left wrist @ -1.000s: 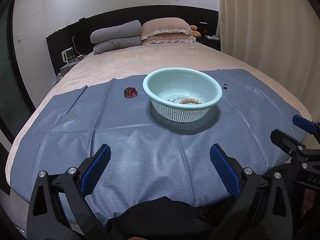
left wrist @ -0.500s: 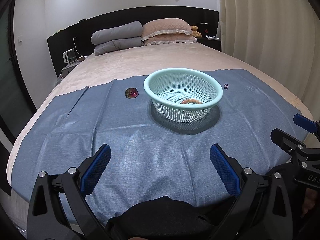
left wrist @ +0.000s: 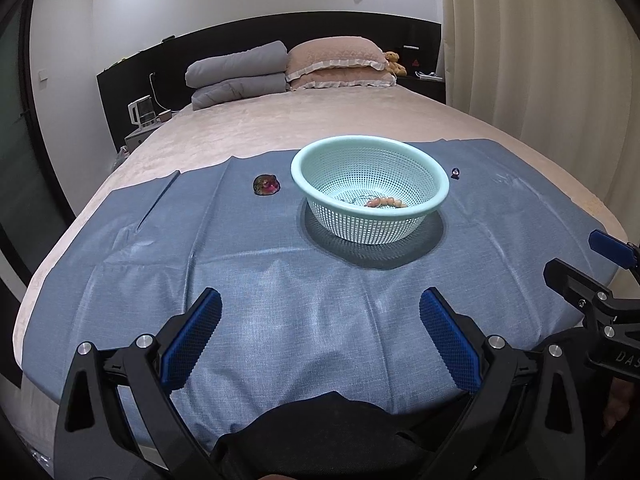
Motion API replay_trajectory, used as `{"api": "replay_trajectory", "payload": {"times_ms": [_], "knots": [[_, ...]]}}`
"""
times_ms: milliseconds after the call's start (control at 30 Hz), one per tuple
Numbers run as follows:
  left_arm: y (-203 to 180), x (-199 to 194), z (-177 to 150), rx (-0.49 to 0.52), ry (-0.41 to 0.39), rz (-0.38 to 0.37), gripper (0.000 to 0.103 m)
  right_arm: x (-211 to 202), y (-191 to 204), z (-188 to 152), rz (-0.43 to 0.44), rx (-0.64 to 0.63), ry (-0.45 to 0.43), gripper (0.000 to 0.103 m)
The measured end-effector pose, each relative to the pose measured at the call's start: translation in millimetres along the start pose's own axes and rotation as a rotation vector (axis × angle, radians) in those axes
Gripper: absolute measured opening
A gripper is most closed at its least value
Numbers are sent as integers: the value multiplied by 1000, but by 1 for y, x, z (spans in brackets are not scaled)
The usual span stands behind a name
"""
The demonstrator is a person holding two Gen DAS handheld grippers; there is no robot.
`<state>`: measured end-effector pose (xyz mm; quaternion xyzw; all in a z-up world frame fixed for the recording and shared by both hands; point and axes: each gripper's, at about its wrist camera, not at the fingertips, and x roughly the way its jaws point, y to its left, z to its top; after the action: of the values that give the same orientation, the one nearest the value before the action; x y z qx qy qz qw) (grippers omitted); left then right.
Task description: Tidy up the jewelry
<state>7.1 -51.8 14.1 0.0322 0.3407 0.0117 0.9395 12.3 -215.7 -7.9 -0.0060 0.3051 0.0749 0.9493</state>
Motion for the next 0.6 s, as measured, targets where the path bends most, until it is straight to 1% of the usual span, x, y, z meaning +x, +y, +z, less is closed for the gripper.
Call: {"api": "replay_trajectory", "payload": {"times_ms": [600], "knots": [[5,-1,-2,-8,-3,-14,97,0,1,2,-5,-12,2,91]]}}
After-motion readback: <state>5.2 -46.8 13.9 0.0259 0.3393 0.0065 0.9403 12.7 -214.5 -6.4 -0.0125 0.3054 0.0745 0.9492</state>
